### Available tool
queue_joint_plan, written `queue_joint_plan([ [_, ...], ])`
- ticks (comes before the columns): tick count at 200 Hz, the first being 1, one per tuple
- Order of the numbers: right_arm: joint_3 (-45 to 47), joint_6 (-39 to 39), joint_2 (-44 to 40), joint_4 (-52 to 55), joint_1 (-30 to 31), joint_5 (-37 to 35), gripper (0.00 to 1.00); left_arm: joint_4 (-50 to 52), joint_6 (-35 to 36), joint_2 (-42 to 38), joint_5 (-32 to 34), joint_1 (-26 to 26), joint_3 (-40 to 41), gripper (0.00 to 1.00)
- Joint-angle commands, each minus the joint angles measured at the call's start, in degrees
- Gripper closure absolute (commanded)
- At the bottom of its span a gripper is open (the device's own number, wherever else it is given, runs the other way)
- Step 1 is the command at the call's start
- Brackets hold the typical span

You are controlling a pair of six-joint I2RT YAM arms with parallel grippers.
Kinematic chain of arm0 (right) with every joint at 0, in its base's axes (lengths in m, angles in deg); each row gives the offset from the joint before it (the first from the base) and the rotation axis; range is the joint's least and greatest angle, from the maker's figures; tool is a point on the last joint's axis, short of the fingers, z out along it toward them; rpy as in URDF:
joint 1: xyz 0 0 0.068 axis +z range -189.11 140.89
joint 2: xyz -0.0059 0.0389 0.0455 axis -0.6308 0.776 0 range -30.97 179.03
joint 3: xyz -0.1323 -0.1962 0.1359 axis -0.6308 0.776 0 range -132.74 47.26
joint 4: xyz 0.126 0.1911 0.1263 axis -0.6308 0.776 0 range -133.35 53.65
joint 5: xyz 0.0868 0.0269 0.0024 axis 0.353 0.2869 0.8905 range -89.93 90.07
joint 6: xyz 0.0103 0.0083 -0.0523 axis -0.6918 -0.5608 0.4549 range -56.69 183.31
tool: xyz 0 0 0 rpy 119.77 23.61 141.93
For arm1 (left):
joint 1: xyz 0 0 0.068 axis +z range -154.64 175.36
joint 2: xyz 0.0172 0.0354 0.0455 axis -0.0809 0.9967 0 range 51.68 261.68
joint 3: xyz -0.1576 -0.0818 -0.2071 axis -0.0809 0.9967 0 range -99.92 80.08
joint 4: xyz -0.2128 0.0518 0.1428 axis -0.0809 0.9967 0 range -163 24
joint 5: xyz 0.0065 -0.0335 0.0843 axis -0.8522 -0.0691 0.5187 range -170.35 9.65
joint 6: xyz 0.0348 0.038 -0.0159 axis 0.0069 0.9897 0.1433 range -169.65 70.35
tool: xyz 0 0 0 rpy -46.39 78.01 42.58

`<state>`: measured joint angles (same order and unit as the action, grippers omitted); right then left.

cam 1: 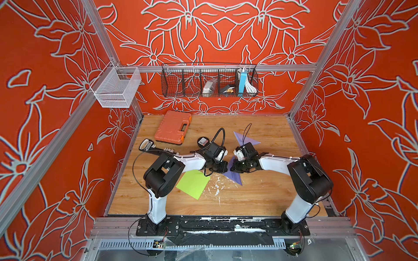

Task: Fold the square paper diagonally
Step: Fold the paper at the center of the board.

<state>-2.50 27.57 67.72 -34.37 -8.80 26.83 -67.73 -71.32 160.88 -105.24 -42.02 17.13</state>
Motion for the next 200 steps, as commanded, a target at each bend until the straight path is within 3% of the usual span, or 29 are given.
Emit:
queue_joint_plan([
  [1,-0.51,-0.46,-0.23,3.15,0.57,-2.19,0.97,1.32,0.84,0.42,-1.71,0.22,-1.63,1.00],
  [200,-2.01,-0.90,-4.61,6.24,1.60,-2.32,0.96,7.38,2.02,4.73,-1.63,0.27,-5.25,1.00],
])
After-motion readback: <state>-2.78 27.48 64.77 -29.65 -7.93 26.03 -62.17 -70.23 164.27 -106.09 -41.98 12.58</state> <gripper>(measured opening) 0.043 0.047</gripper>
